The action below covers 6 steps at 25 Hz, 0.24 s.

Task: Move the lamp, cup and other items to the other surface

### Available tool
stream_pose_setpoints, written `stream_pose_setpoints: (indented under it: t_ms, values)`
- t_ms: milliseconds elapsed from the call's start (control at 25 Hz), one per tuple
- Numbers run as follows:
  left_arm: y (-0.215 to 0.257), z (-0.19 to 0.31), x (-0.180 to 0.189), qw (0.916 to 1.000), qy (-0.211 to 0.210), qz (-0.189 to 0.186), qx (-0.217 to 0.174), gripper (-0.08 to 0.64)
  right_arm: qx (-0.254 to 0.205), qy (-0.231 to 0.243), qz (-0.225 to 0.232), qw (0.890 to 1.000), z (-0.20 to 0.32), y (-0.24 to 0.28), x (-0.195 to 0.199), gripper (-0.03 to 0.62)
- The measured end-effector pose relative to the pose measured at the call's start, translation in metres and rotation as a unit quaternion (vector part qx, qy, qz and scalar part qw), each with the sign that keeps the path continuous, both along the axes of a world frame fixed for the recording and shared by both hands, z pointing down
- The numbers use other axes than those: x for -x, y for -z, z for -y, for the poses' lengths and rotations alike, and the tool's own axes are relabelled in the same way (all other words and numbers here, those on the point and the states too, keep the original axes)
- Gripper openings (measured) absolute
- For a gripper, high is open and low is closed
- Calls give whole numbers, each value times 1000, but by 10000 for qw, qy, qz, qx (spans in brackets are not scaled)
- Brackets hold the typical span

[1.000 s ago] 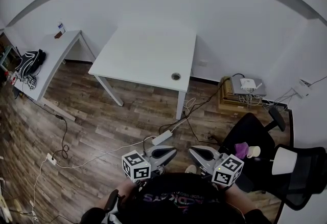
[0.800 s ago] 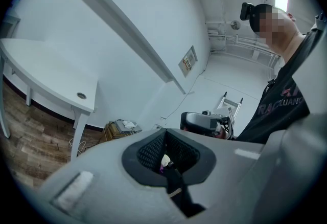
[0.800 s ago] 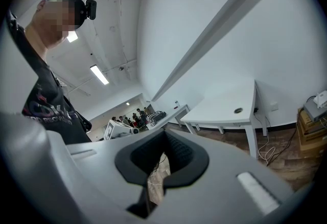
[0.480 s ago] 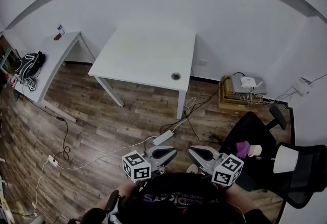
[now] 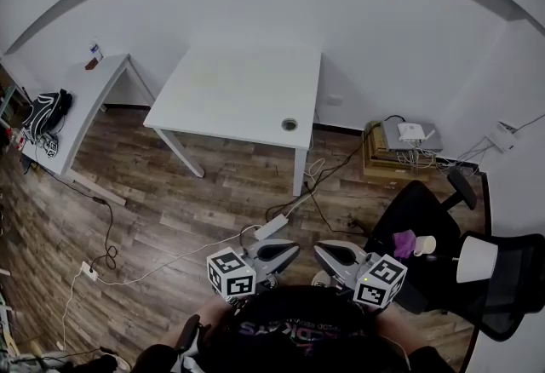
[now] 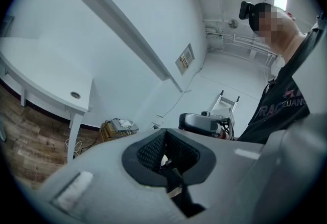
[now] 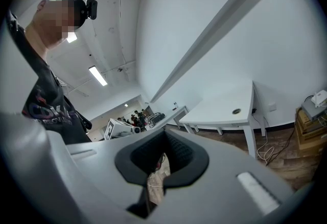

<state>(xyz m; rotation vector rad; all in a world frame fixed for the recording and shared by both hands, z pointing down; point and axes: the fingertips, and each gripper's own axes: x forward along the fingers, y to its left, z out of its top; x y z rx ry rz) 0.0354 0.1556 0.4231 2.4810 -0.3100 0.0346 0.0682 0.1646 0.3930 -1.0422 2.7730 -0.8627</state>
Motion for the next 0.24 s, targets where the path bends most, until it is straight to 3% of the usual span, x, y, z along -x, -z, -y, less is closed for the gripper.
stream_pose_setpoints:
  t_ms: [240]
  values:
    - [1,2,2,10000,34,-8,14,-2,-45,-35,-6,10000,1,3,-2,3]
